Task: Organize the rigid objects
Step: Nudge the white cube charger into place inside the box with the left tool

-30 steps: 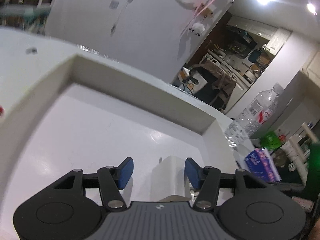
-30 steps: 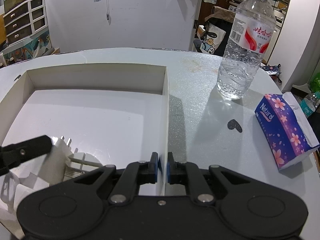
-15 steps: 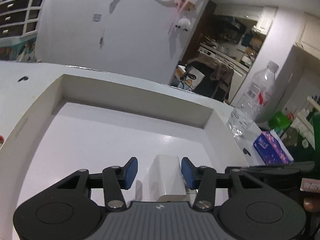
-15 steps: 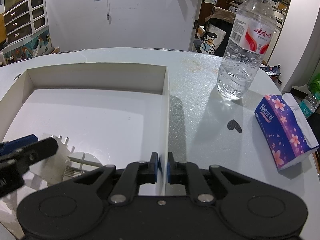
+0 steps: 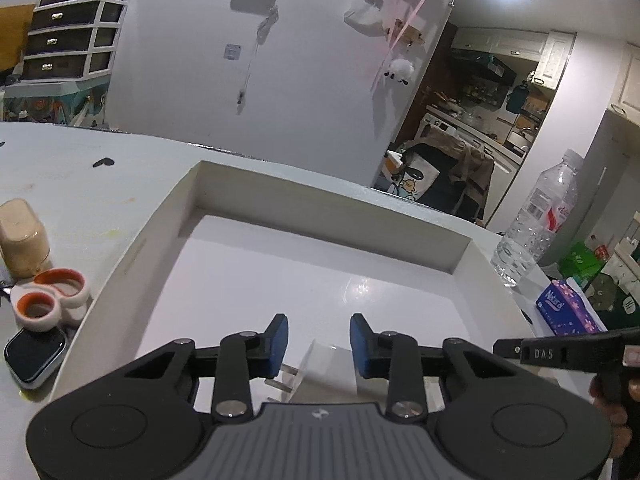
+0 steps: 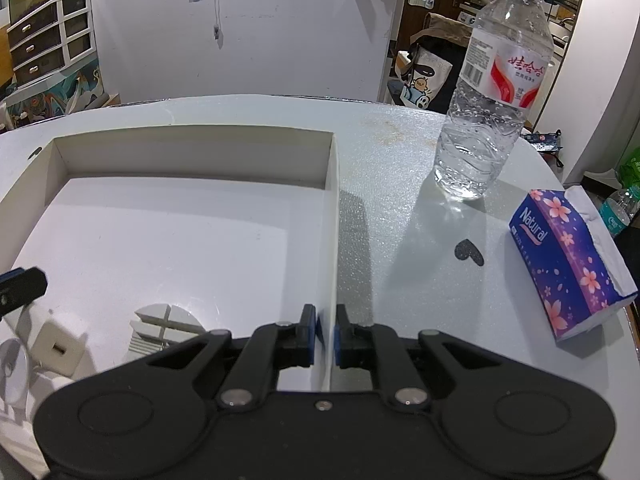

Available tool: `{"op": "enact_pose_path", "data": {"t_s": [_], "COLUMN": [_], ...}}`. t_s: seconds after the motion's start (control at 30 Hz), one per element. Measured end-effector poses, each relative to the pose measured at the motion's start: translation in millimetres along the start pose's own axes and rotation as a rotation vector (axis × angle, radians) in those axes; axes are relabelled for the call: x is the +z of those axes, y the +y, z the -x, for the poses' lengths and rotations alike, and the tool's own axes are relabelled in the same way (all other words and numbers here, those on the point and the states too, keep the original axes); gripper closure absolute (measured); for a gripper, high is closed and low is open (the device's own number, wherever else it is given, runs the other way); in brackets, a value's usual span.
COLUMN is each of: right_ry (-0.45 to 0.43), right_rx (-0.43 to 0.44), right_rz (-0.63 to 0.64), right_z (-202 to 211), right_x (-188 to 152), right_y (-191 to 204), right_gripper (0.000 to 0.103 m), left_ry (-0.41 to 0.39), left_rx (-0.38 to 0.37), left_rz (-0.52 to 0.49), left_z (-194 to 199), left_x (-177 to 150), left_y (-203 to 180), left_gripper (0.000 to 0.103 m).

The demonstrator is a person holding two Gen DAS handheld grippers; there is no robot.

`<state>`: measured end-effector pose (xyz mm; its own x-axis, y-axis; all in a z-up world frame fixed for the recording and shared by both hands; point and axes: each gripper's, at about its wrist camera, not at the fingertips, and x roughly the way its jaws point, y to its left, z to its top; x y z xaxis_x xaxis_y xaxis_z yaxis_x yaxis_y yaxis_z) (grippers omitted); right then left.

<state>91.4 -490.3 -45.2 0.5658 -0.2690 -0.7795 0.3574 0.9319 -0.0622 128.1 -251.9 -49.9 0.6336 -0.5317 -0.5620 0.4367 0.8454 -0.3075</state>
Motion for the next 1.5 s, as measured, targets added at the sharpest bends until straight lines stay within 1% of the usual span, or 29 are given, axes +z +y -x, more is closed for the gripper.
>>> {"op": "enact_pose_path", "data": {"t_s": [0.1,0.17,0.3,0.4,0.53,0.67,0.77,0.87,1.03,1.13,1.23,1.33,1.4,1.5], "right_ry": [0.0,0.001,0.001,0.001,0.001,0.001,0.002,0.002,0.002,0.002,0.001,0.001,0.001,0.001], "right_rx": [0.001,0.002,0.001,0.001,0.001,-0.001,0.0,0.0,0.0,-0.002,-0.005,-0.005,-0.005,-0.007], "right_rz": [-0.001,-0.002,0.0,0.001,0.001,0.003,0.003,0.004,0.007,0.009,0.013,0.013,0.014,0.015], "right_z": [0.0,0.1,0.0,0.1,0.1,0.0,-0.4,-0.4,-0.5,-0.5,-0.2,-0.1,0.3,0.9], "right_x": [0.0,0.1,0.0,0.0,0.0,0.3,0.5,0.3,0.2,-0.1,-0.6,-0.8,-1.2,-1.0], "right_y": [-0.2,0.1,0.4,0.5,0.6,0.2,-0.2,-0.3,0.4,0.9,2.1,2.4,3.2,3.6], "right_gripper": [0.094,0.094,0.093,0.093,0.093,0.093,0.093,0.093,0.093,0.092,0.092,0.092,0.092,0.091], "left_ry": [-0.004,-0.027,-0.045,-0.008,0.056,0.09,0.084,0.07,0.083,0.098,0.094,0.099,0.1,0.108], "left_rx": [-0.013,-0.036,-0.066,-0.071,-0.04,-0.001,-0.006,0.005,0.029,0.012,0.007,-0.008,-0.012,-0.031], "left_rz": [0.02,0.026,-0.027,-0.109,-0.208,-0.253,-0.252,-0.249,-0.228,-0.195,-0.174,-0.186,-0.2,-0.196], "left_z": [4.8,13.4,34.4,44.6,45.9,32.7,22.9,10.7,-9.7,-14.6,-18.2,-16.7,-14.3,-11.5], "left_x": [1.0,2.4,2.7,-1.0,-12.7,-17.0,-11.9,-1.3,11.4,13.4,15.7,12.9,9.5,5.5], "left_y": [5.8,8.7,11.0,9.2,5.0,-1.0,-6.7,-13.0,-18.8,-16.0,-12.5,-16.6,-21.0,-26.7], "left_gripper": [0.069,0.069,0.069,0.069,0.069,0.069,0.069,0.069,0.069,0.069,0.069,0.072,0.072,0.072]}}
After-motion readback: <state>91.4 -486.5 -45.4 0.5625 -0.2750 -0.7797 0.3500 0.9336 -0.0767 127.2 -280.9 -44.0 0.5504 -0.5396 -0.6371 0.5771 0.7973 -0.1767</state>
